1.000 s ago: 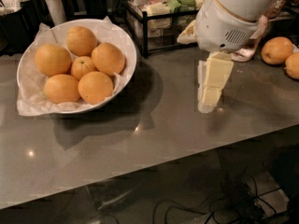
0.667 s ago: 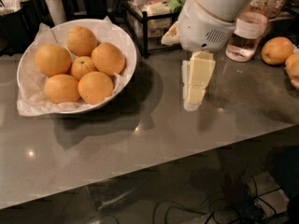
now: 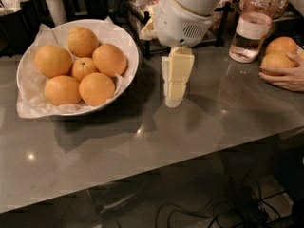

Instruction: Pick orange from white bowl

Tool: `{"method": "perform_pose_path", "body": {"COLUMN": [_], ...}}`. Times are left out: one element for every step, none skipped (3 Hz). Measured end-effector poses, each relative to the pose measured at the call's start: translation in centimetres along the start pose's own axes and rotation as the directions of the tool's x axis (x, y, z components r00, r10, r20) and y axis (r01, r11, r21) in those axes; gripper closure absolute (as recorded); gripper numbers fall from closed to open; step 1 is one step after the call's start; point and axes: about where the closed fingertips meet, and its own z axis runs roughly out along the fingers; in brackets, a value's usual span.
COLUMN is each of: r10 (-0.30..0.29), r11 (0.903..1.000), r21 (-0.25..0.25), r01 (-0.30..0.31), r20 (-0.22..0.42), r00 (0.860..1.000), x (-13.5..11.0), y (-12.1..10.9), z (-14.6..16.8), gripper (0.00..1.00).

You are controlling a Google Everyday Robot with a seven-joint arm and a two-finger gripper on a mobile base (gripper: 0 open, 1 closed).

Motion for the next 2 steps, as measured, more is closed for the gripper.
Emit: {"method": "perform_pose_path", "body": {"r10": [-0.001, -0.001], "r11": [1.0, 1.0], "r21": [0.001, 0.001], "r01": [0.001, 0.001], "r20": [0.0, 0.0], "r00": [1.0, 1.0], "x": [-0.06, -0.06], "y": [-0.03, -0.03], "z": [0.01, 0.01], "gripper": [0.0, 0.19]}}
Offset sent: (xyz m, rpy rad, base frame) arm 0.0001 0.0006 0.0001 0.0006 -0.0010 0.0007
